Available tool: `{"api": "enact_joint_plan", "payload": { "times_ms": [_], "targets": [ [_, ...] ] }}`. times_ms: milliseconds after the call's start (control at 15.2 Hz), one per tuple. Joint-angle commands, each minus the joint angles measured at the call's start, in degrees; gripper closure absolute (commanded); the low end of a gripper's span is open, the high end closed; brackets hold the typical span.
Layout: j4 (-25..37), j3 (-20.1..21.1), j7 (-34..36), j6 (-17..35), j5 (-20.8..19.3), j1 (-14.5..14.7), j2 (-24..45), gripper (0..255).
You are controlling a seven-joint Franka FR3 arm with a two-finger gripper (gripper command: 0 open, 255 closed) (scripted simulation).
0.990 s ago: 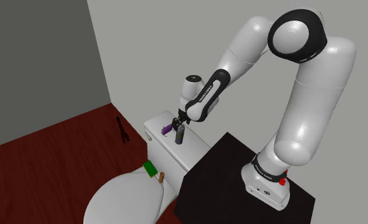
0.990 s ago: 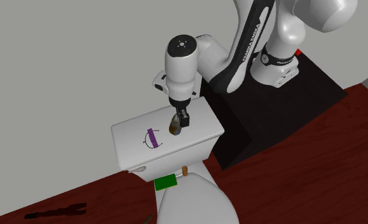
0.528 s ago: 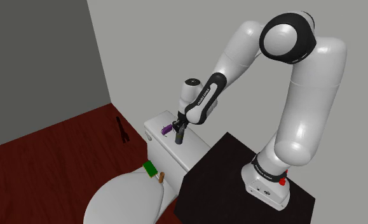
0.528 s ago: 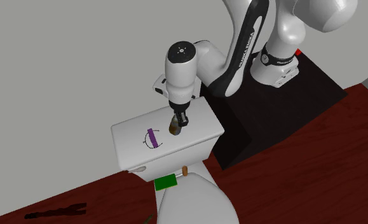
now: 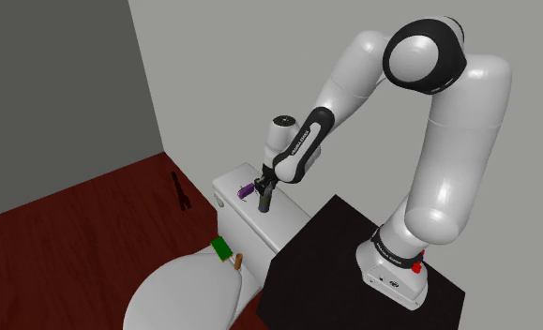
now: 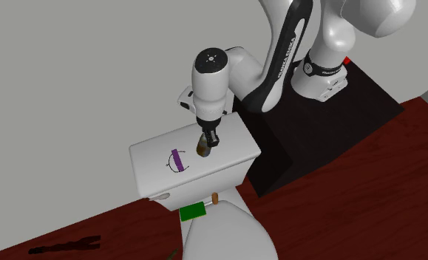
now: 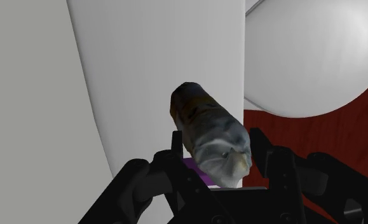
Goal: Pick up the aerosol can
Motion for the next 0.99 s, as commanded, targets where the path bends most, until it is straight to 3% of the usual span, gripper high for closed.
{"api": "enact_joint_plan", "payload": {
  "times_ms": [0,924],
  "targets": [
    [-0.22,0.24,-0.12,-0.73,0.19,-0.16,-0.84,255],
    [-1.91,2.88,-2.96,-11.62,3.91,-2.03,-13.47,255]
  ]
}}
